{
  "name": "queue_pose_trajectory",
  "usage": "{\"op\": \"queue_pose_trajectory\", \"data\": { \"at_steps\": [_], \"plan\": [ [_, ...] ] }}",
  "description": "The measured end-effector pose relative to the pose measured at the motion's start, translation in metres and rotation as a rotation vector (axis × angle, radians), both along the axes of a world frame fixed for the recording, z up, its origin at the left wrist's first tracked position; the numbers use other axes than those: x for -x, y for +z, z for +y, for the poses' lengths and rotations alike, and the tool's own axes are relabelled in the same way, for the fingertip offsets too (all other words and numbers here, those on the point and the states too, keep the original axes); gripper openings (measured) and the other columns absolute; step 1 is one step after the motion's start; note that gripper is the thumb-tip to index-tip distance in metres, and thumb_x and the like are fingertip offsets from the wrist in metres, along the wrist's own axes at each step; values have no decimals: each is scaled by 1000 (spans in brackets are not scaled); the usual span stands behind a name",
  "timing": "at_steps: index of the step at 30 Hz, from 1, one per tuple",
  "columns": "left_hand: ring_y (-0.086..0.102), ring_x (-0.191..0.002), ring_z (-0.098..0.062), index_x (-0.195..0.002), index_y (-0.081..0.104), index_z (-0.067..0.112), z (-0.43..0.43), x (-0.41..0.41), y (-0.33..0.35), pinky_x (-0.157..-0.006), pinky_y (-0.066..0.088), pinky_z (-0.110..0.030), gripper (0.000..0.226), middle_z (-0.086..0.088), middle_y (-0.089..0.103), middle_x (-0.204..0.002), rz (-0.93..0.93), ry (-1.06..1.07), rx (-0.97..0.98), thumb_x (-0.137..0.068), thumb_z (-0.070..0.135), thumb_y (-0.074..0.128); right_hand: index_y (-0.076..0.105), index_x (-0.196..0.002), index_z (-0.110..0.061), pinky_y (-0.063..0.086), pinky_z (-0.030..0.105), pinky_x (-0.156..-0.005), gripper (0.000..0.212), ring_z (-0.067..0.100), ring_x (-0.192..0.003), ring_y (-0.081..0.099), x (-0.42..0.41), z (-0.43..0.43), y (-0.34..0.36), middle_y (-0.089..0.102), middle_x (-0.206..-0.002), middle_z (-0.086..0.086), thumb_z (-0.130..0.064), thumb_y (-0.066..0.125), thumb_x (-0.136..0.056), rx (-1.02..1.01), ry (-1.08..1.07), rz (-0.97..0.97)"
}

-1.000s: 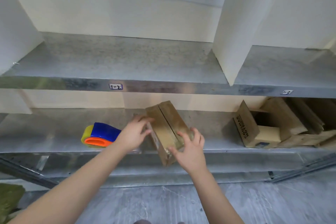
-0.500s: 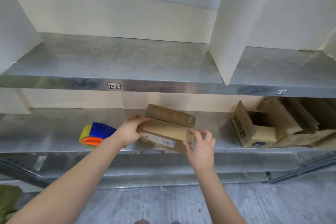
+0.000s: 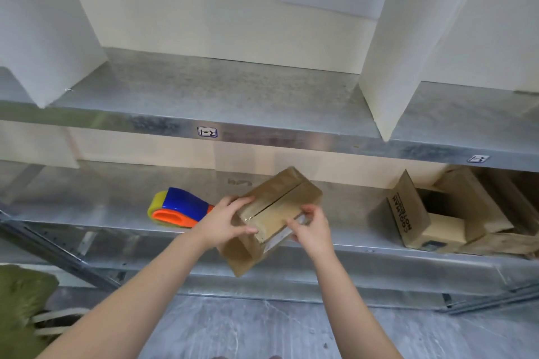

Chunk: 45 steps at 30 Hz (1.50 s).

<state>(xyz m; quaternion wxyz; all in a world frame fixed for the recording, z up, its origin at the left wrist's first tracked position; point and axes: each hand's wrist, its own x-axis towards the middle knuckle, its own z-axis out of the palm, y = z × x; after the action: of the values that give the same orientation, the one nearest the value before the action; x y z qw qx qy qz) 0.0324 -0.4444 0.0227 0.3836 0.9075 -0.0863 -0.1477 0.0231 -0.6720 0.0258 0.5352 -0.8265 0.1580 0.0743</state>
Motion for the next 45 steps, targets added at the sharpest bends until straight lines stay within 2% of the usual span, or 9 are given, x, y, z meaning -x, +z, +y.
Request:
{"op": "queue_pose_trajectory", "data": {
  "at_steps": [4, 8, 14, 19, 25, 29, 33, 42, 45],
  "plan": [
    [48, -94, -9, -142, 34, 45, -9, 31, -11, -98, 43, -27, 76, 9, 37, -124, -138, 96, -46, -79, 36, 76, 52, -131, -26, 28, 22, -111, 68, 9, -126, 35, 13, 11, -4, 28, -139, -2, -19, 84, -72, 76, 293, -51],
    [48, -76, -10, -144, 40, 34, -23, 43, -15, -85, 45, -22, 67, 5, 42, -117, -240, 237, -39, -85, 27, 71, 45, -141, -29, 15, 15, -111, 71, 17, -145, 21, 19, 17, -10, 10, -157, 4, -31, 79, -79, 288, 435, -188],
    [46, -123, -27, -133, 53, 18, -7, 36, -20, -102, 42, -48, 61, -3, 50, -135, -519, 132, -383, -81, 45, 69, 33, -146, -39, 27, 35, -114, 65, 28, -145, 23, 6, 31, -5, 1, -162, -5, -38, 66, -89, 390, 525, -192],
    [43, -133, -29, -139, 44, 29, 59, 24, 0, -113, 18, -41, 68, 0, 50, -141, -598, 12, -615, -83, 66, 40, 37, -145, -35, 20, 51, -119, 66, 28, -148, 7, 17, 35, 8, 20, -159, 1, -62, 45, -85, 551, 483, -333],
    [49, -128, -32, -136, 51, 25, 130, 17, 13, -106, 36, -50, 70, -4, 55, -136, -502, -81, -731, -84, 68, 35, 45, -143, -28, 14, 48, -121, 61, 27, -148, 19, 27, 96, 16, 37, -154, 4, -53, 32, -88, 706, 579, -548],
    [42, -135, -32, -144, 42, 25, 156, 1, 10, -109, 32, -47, 82, -6, 46, -146, -357, -145, -700, -77, 73, 32, 45, -143, -23, 17, 46, -120, 55, 31, -145, 27, 27, 153, 4, 42, -150, 8, -45, 44, -93, 704, 629, -560],
    [37, -138, -31, -145, 39, 23, 171, -13, 2, -112, 26, -42, 83, -8, 38, -151, -301, -237, -632, -75, 68, 45, 46, -141, -19, 35, 50, -112, 55, 34, -140, 35, 25, 190, -21, 48, -145, 10, -38, 54, -91, 636, 563, -449],
    [35, -136, -26, -151, 26, 25, 172, -61, -11, -110, 28, -34, 92, -3, 37, -148, -141, -379, -594, -75, 45, 74, 30, -151, -23, 26, 33, -117, 56, 22, -148, 18, 26, 192, -62, 31, -156, 2, -39, 44, -100, 612, 377, -179],
    [51, -119, -26, -148, 27, 30, 172, -65, -18, -92, 43, -33, 86, -1, 46, -137, -71, -383, -605, -75, 45, 72, 28, -152, -20, 23, 30, -118, 56, 20, -148, 16, 22, 196, -65, 29, -157, 2, -38, 40, -101, 627, 398, -144]
  ]
}}
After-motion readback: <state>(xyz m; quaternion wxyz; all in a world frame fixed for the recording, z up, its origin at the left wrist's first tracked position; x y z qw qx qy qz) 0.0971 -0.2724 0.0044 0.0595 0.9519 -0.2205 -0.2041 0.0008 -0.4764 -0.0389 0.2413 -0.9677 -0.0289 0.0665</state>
